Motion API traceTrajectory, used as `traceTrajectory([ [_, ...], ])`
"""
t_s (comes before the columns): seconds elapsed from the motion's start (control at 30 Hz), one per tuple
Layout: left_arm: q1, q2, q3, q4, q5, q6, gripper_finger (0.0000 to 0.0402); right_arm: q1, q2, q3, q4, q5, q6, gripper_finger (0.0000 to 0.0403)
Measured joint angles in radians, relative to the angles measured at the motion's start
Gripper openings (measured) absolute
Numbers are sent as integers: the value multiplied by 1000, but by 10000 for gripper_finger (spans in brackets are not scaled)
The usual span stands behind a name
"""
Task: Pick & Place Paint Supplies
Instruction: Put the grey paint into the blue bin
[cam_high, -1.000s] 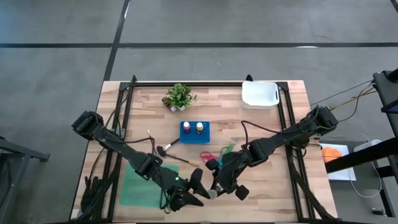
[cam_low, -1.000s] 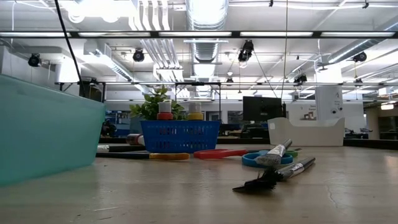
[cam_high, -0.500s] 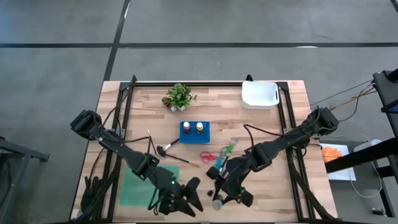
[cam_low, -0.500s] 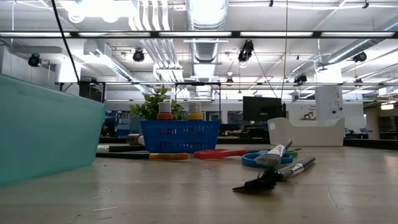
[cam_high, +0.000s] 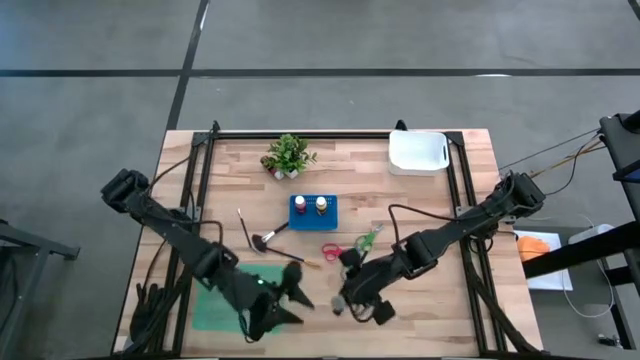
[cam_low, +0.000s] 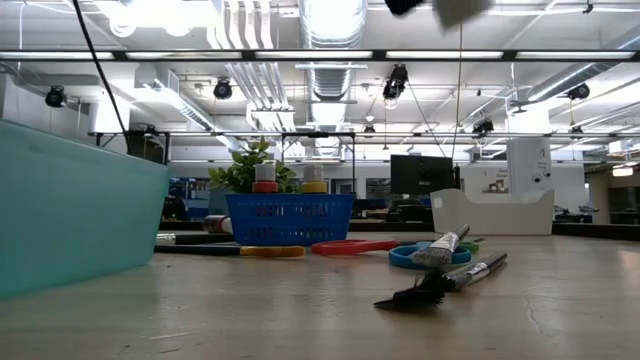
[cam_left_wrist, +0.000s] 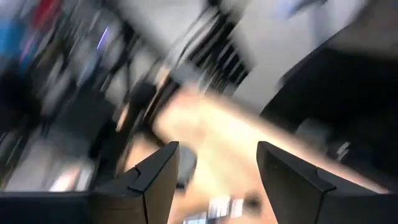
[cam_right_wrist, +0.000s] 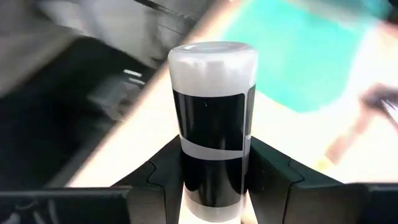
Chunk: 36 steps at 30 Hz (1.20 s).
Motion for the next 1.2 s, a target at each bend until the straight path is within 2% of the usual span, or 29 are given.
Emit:
traceTrajectory([
  [0.07, -36, 1, 0, -106, -214, -118, 224, 0, 0, 0, -37, 127, 47, 134],
  [0.13, -73, 10, -3, -193, -384, -215, 224, 0, 0, 0, -47, 250, 70, 134],
  [0.23, -116, 16, -35, -202, -551, -278, 224, -1, 0, -7, -12, 404, 91, 134],
  [0.3, -139, 16, -79, -158, -617, -278, 224, -8, 0, -32, 63, 400, 107, 134],
  [0.47, -160, 16, -196, -27, -765, -233, 224, -38, 2, -122, 284, 226, 217, 134],
  [0.57, -151, 17, -267, 107, -775, -152, 224, -63, 2, -191, 439, 113, 285, 134],
  [0.67, -148, 17, -335, 294, -775, -3, 224, -86, 2, -251, 607, -12, 342, 134],
  [0.83, -147, 17, -428, 616, -759, 289, 224, -115, 9, -319, 752, -105, 401, 134],
  [0.97, -116, 17, -477, 768, -642, 399, 224, -122, 44, -332, 869, -163, 415, 134],
  [1.13, -58, 17, -492, 939, -497, 394, 224, -123, 101, -286, 862, -196, 378, 134],
  [1.2, -23, 17, -492, 952, -395, 359, 224, -125, 129, -251, 859, -249, 362, 134],
])
